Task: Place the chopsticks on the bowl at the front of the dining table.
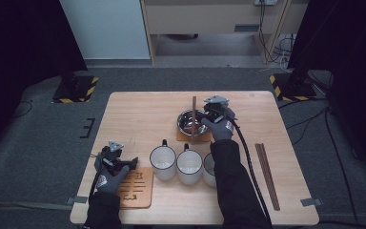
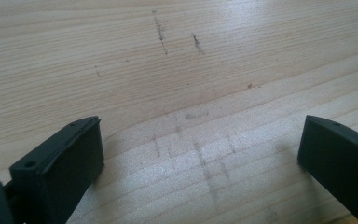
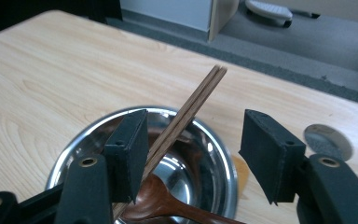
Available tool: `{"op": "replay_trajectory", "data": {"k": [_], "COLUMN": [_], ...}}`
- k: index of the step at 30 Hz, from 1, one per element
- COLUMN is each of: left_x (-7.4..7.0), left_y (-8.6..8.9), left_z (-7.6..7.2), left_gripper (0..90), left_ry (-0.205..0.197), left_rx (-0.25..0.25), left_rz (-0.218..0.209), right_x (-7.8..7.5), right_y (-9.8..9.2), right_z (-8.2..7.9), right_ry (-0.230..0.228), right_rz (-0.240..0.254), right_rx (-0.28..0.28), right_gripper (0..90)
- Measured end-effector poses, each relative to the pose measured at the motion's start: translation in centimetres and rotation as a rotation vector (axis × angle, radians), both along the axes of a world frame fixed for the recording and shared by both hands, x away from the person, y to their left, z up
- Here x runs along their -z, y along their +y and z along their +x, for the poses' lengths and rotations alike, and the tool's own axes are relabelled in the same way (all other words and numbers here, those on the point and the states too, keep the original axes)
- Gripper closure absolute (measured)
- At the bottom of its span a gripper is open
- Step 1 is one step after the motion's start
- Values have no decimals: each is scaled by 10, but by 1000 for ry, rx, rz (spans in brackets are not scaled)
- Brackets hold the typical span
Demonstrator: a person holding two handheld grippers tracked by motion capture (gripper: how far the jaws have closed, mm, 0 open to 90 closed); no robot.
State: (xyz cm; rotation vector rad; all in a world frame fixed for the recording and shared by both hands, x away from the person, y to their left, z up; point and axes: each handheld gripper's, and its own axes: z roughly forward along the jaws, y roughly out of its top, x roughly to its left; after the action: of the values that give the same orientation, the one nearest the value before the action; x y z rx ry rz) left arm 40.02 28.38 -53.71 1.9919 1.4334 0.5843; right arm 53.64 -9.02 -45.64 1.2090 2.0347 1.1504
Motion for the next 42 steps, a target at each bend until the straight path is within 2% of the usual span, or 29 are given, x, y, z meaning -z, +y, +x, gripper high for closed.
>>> {"op": "replay_trajectory", "data": {"k": [6,12,13,20,23,29,31,33,34,35,40,41,42], "left_x": [0,0,0,0,0,0,0,0,0,0,0,0,0], "left_y": [0,0,0,0,0,0,0,0,0,0,0,0,0], "left_z": [0,0,0,0,0,0,0,0,0,0,0,0,0], "left_gripper": [0,0,0,0,0,0,0,0,0,0,0,0,0], "left_ry": [0,0,0,0,0,0,0,0,0,0,0,0,0], "left_rx": [0,0,0,0,0,0,0,0,0,0,-1,-1,-1], "left_rz": [0,0,0,0,0,0,0,0,0,0,0,0,0], "right_x": [-21,-28,-27,-24,-24,-20,-15,-13,-9,-9,-1,3,3], "right_y": [-17,-35,-43,-66,-82,-100,-113,-117,-127,-127,-150,-159,-159], "right_z": [-12,-27,-33,-46,-55,-69,-76,-78,-83,-83,-97,-103,-103], "right_ry": [-25,-32,-31,-21,-17,-17,-13,-11,-10,-10,-14,-17,-17], "right_rz": [13,15,5,-6,9,38,41,42,47,47,67,71,71], "right_rx": [14,19,25,49,69,82,92,97,104,104,118,119,119], "right_gripper": [382,375,375,368,362,350,350,350,348,348,339,338,338]}}
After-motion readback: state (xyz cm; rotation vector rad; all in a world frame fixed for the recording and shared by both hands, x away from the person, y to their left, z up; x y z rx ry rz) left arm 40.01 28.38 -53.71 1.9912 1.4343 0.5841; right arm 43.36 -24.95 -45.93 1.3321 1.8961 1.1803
